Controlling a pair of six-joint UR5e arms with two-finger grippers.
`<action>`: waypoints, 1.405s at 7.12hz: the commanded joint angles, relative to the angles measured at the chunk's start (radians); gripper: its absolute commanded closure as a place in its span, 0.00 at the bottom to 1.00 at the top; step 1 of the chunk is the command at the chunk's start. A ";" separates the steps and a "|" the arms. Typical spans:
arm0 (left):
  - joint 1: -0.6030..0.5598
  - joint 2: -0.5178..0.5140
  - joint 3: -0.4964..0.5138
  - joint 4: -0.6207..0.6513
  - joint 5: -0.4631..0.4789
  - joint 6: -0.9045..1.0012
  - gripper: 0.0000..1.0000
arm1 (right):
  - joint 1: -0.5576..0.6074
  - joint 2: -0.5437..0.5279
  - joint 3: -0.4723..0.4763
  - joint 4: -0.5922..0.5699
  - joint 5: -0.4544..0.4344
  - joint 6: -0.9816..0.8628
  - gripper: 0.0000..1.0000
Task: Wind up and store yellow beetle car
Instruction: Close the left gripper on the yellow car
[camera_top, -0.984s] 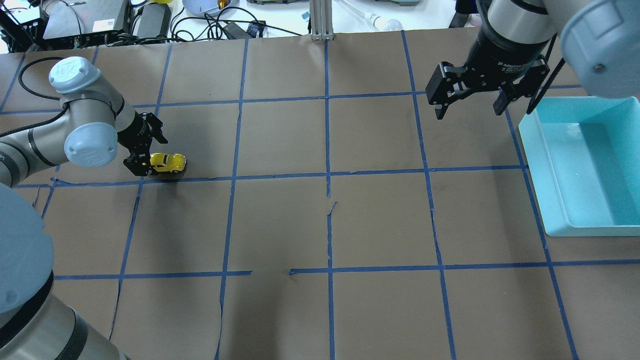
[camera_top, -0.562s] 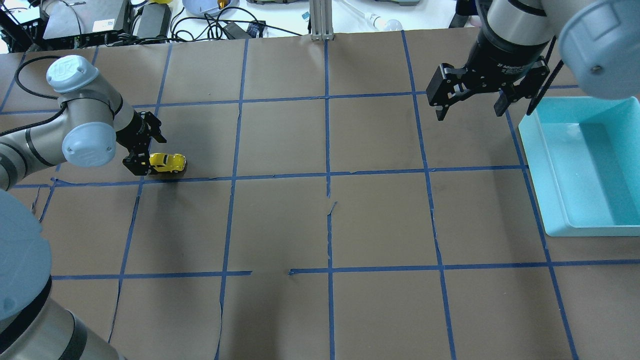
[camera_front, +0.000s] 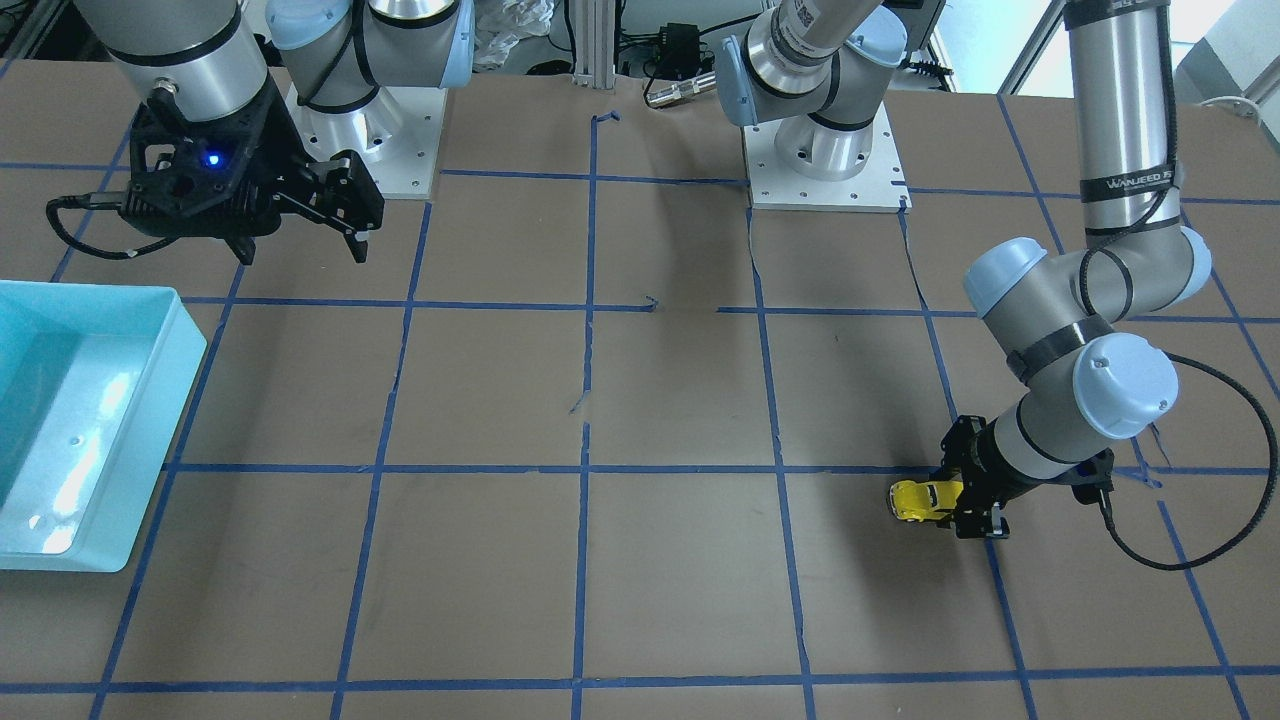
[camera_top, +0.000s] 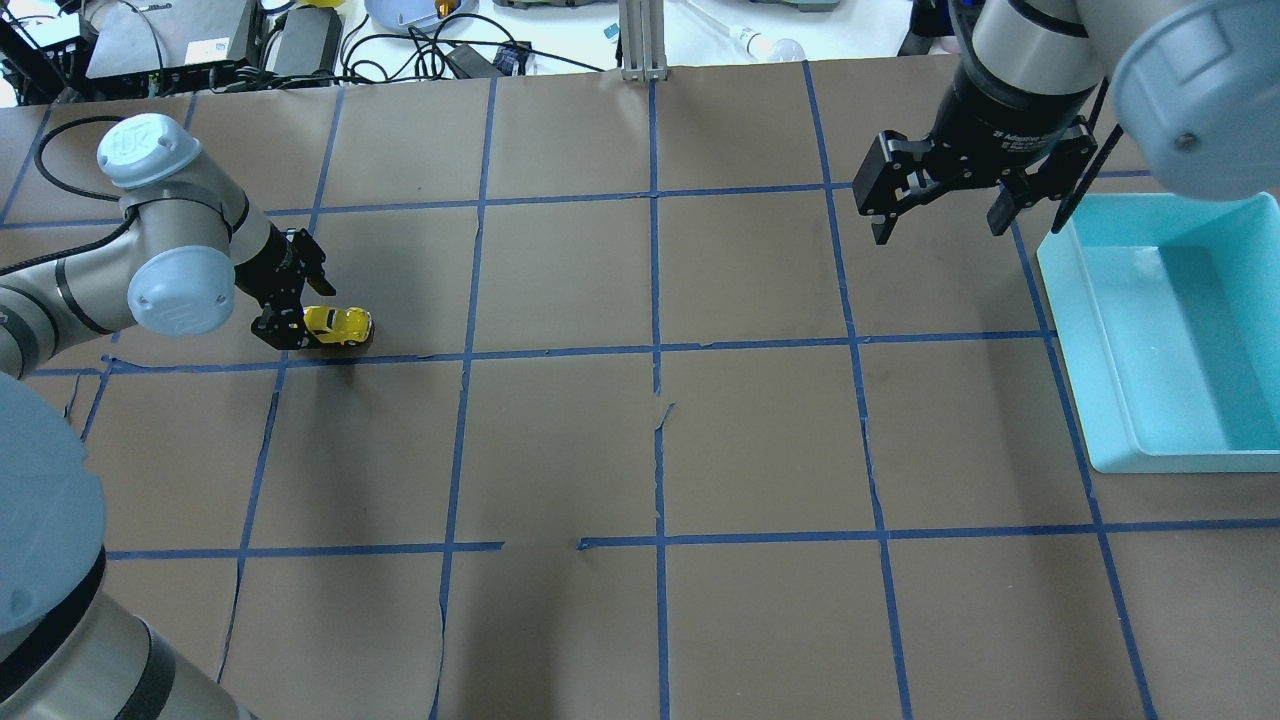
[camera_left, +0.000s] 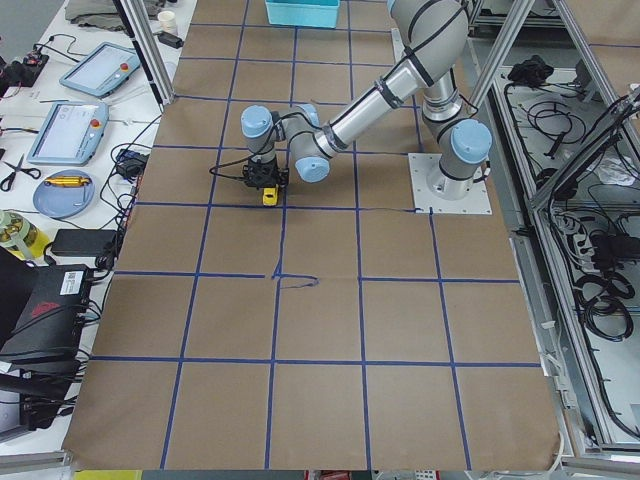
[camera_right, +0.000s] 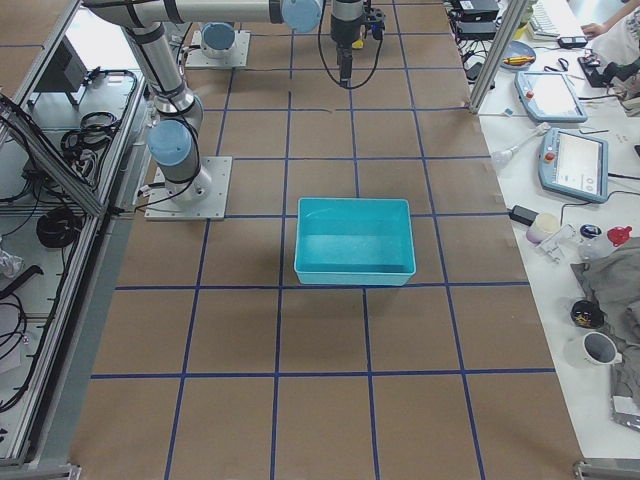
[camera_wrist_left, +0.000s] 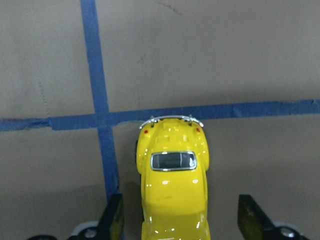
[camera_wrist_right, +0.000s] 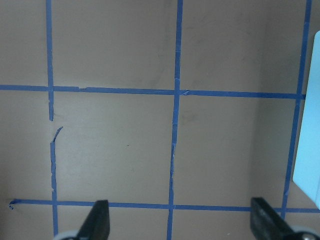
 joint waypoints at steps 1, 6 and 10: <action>0.000 -0.005 0.000 -0.003 -0.008 0.003 0.70 | 0.001 0.001 0.000 -0.016 0.001 0.000 0.00; 0.003 -0.003 0.000 -0.012 -0.009 0.004 0.99 | 0.000 0.003 0.002 -0.038 -0.002 -0.003 0.00; 0.034 -0.005 0.000 -0.012 -0.008 0.024 0.99 | 0.001 0.003 0.003 -0.039 -0.002 -0.002 0.00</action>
